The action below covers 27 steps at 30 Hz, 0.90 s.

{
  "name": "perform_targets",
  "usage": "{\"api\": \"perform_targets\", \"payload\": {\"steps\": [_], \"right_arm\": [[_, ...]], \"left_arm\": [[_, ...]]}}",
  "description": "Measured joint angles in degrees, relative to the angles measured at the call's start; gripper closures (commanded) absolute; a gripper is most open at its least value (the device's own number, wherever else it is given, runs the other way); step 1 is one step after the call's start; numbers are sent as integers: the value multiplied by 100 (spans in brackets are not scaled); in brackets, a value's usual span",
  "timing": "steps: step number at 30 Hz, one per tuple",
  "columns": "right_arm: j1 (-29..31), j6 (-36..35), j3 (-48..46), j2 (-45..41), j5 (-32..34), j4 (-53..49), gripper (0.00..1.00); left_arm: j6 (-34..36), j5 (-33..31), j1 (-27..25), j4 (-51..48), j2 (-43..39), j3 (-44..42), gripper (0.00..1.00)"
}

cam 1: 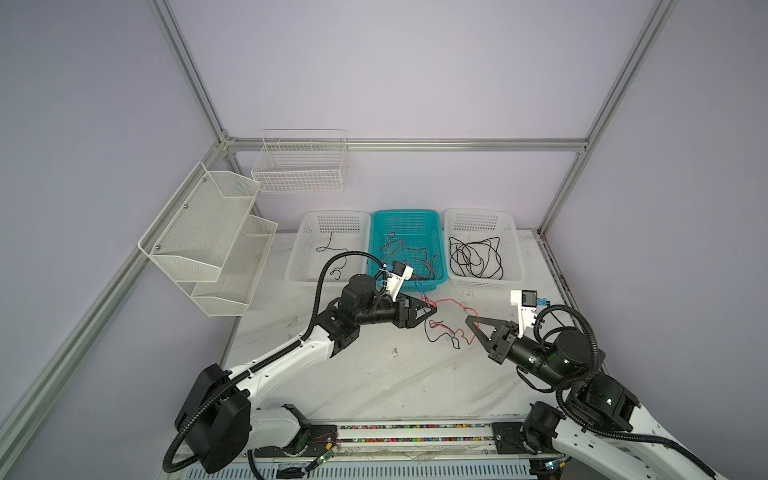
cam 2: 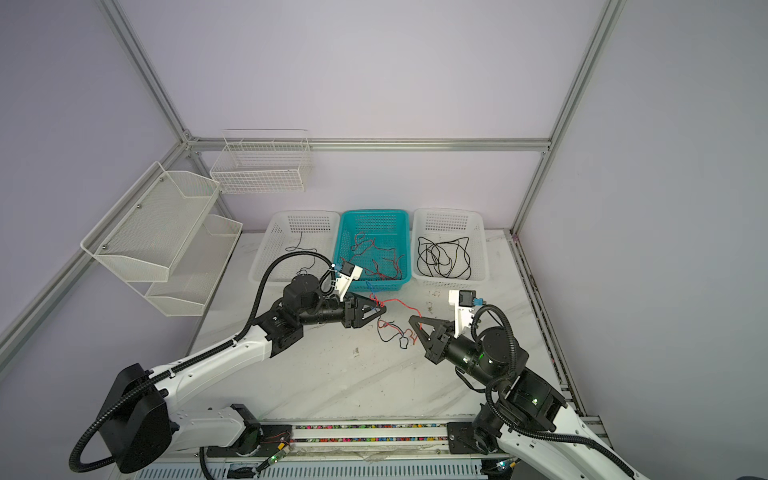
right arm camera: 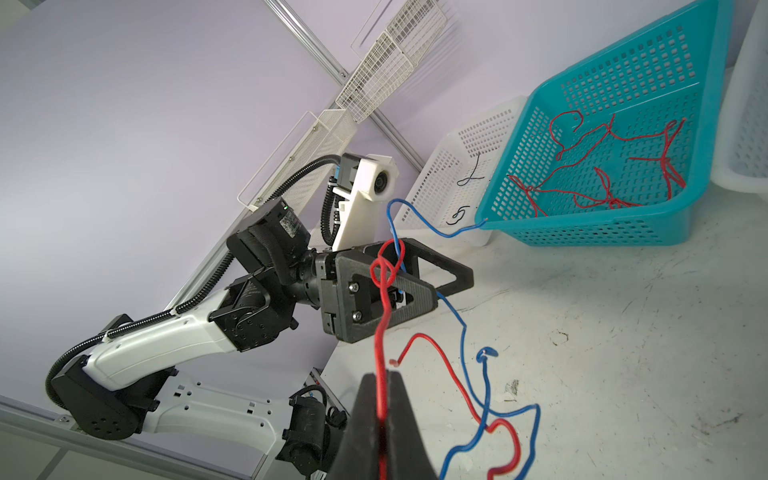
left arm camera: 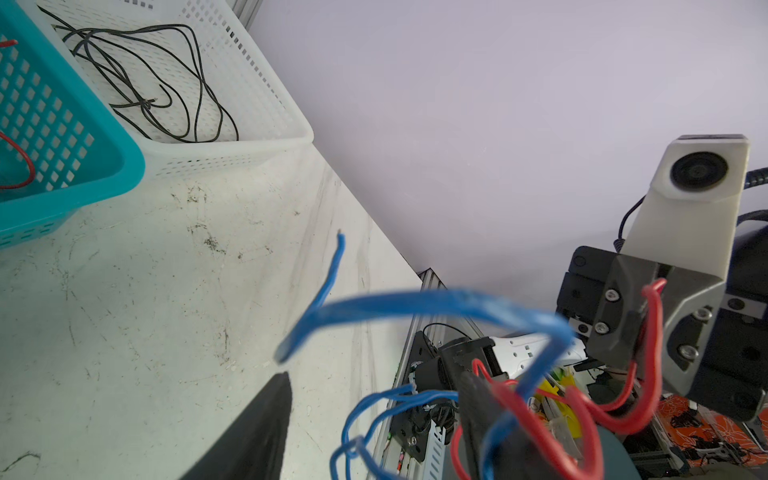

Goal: Untangle the cables
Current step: 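Bring the left gripper to the right gripper and grasp the blue wire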

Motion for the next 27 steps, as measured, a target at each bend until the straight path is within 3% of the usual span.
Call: {"api": "perform_targets", "payload": {"steps": [4,7,12,18,21,23,27], "right_arm": [[0,26,0,0,-24,7,100],[0,48,0,-2,-20,7,100],[0,85,-15,-7,-33,28,100],[0,173,-120,-24,-66,157,100],[0,203,-155,-44,-105,162,100],[0,223,-168,-50,-122,166,100],[0,289,-223,-94,-195,247,100]], "left_arm": [[2,22,-2,92,0,-35,61],[7,37,-7,140,0,-74,68],[0,24,-4,223,0,-192,68],[-101,13,-4,374,0,-260,47],[-109,11,-4,472,-4,-271,43],[-105,4,-4,588,-35,-350,44],[-138,-4,-4,719,-111,-509,57]]}}
